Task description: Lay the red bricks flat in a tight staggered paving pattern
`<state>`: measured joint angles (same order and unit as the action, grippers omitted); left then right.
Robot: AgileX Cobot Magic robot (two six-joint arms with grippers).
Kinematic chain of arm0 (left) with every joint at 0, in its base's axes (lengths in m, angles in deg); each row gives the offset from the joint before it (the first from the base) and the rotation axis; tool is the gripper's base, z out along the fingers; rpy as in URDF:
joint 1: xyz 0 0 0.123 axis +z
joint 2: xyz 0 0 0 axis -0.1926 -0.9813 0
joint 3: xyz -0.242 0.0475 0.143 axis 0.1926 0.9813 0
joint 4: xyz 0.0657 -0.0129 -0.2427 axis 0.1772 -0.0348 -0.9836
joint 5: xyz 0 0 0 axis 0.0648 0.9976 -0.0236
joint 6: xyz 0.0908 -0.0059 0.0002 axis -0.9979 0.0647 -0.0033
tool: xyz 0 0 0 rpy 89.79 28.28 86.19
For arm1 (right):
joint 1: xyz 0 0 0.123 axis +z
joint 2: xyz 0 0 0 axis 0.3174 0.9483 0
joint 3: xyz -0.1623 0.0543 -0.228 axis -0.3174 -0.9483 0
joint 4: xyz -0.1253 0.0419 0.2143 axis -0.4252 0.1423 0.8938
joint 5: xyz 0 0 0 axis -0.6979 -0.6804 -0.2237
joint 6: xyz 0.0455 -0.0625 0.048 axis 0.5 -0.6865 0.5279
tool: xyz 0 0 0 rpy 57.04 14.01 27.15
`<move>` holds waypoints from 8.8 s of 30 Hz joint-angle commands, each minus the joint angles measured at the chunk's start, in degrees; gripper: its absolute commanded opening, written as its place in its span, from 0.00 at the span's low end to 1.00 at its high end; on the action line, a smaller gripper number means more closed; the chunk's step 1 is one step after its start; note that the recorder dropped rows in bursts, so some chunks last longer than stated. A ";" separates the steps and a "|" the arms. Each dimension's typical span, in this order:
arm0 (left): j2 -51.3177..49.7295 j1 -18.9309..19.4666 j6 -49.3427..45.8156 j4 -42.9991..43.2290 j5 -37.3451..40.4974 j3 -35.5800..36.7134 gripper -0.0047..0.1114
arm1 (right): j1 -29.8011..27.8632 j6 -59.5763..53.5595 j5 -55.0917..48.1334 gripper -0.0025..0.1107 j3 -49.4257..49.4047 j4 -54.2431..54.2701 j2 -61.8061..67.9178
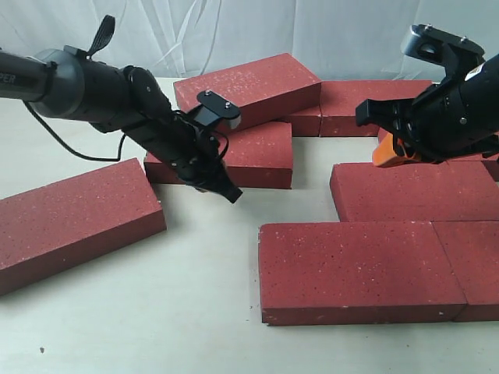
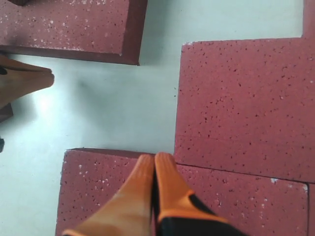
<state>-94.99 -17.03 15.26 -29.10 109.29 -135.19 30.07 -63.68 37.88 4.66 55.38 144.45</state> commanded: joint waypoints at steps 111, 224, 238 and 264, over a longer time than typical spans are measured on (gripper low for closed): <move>-0.29 6.82 22.24 -5.24 7.78 -12.42 0.04 | -0.08 -1.91 2.80 0.02 -0.30 3.82 1.04; -8.05 6.02 42.08 13.04 0.43 -14.05 0.04 | -0.08 -1.91 3.09 0.02 -0.30 3.71 1.04; -9.16 5.10 41.24 8.82 -1.49 -14.88 0.04 | -0.08 -1.91 3.09 0.02 -0.30 3.71 1.04; -11.46 3.74 26.90 -8.83 -2.00 -15.13 0.04 | -0.08 -1.91 3.19 0.02 -0.30 4.18 1.04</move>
<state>-106.39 -11.95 42.68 -36.75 107.89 -149.78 30.07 -65.19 40.35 4.66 59.40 145.61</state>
